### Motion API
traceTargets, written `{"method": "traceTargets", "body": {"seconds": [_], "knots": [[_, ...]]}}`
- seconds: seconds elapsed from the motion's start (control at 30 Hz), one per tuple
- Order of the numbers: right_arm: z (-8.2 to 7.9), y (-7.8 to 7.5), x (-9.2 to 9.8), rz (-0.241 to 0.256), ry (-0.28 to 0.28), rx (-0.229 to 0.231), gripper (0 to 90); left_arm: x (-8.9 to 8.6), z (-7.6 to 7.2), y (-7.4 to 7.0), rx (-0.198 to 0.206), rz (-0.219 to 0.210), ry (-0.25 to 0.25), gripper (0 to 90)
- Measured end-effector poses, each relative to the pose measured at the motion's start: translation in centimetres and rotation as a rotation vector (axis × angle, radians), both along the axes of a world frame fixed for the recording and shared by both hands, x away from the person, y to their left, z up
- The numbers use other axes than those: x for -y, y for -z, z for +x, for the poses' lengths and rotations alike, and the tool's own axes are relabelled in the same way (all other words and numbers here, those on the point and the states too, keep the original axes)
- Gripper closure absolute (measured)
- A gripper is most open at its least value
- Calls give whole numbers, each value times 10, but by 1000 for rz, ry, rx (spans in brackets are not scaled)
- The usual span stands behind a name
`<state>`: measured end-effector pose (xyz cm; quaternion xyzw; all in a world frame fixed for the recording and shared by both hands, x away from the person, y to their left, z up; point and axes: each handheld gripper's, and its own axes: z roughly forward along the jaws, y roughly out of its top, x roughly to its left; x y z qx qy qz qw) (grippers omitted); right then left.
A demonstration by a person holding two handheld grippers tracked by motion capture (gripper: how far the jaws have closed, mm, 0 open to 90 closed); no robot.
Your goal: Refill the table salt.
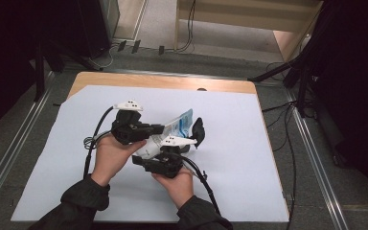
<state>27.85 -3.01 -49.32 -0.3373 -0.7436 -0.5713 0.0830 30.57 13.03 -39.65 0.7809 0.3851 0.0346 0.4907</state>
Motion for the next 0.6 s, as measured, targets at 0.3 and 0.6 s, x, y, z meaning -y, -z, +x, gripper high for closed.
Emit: {"method": "traceTargets", "body": {"seconds": [0.3, 0.6], "knots": [[0, -2, 2, 8, 7, -16, 635, 0, 1, 1, -13, -13, 10, 900], [2, -1, 4, 40, 9, -47, 639, 0, 2, 2, -34, -26, 20, 875]]}}
